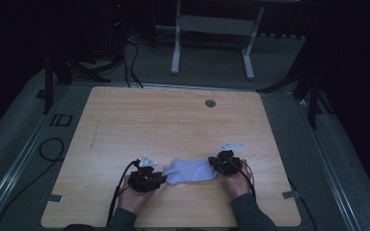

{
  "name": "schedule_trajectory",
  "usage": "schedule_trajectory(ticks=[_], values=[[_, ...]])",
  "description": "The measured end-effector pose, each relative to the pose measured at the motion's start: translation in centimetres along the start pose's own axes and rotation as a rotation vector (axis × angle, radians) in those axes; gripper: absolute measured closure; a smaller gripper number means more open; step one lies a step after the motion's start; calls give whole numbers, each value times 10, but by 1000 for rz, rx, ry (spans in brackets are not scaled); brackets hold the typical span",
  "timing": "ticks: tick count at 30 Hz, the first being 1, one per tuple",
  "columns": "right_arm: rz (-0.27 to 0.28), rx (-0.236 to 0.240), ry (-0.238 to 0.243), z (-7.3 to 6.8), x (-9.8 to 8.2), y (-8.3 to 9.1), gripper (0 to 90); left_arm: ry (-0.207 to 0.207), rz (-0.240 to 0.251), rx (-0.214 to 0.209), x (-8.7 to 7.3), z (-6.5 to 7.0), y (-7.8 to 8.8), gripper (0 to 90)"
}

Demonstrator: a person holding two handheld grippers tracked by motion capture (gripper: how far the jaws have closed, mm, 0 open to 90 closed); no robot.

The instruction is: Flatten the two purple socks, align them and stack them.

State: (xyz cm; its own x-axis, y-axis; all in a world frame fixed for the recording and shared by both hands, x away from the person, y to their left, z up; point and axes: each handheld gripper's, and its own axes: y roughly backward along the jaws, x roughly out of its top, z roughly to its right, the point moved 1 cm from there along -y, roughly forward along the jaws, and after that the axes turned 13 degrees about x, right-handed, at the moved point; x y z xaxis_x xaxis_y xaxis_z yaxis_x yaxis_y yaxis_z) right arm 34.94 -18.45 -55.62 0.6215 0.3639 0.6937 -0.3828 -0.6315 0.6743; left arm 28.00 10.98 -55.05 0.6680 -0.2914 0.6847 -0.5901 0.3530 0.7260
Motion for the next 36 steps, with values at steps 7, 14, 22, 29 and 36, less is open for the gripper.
schedule_trajectory(ticks=[7, 14, 22, 29, 36], values=[[39, 9, 6, -1, 2, 11, 758, -3, 71, -3, 6, 0, 6, 605], [67, 17, 11, -2, 1, 21, 686, -21, 76, 27, 9, 1, 1, 628], [48, 28, 30, -5, -3, 19, 671, -90, 21, 135, 11, 6, -21, 635], [44, 26, 34, -4, -4, 20, 667, -75, 6, 141, 9, 3, -24, 632], [66, 25, 22, 1, -4, 28, 658, -31, 60, 120, 12, -11, -10, 589]])
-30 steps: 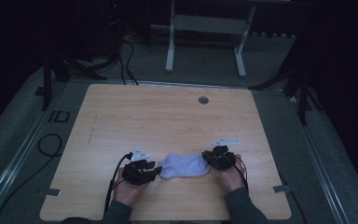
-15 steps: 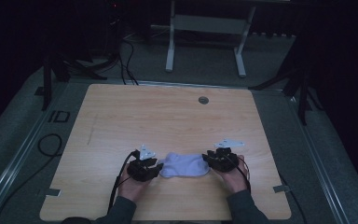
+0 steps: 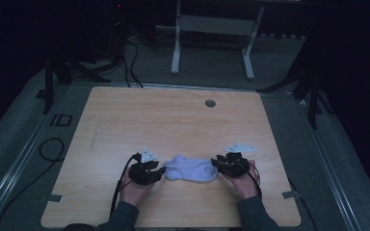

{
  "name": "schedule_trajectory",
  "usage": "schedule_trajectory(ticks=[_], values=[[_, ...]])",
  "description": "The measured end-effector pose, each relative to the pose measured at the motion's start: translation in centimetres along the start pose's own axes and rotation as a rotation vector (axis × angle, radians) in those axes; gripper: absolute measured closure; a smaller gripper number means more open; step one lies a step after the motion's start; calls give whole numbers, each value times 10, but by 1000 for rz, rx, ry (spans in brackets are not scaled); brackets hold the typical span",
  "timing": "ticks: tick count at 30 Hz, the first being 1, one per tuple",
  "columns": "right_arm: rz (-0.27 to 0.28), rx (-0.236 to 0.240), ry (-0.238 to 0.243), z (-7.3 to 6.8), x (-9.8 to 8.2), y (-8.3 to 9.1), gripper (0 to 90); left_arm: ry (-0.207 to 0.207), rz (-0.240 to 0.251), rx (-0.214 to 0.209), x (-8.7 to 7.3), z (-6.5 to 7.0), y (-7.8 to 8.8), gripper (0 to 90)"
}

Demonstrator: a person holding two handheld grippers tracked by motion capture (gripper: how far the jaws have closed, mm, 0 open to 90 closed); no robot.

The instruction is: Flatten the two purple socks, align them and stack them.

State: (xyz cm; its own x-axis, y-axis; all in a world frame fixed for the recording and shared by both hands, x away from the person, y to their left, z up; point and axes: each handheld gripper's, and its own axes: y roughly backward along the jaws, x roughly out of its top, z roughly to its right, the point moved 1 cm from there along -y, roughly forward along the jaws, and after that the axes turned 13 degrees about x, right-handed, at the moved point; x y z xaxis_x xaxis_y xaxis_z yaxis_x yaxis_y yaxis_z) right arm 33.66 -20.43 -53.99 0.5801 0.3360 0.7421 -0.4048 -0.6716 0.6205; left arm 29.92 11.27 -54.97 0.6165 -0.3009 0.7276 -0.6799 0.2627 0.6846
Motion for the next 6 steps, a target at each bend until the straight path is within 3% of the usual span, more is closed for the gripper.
schedule_trajectory(ticks=[6], values=[[11, -6, -20, 8, -2, 6, 651, 39, -3, 30, -1, -14, 1, 573]])
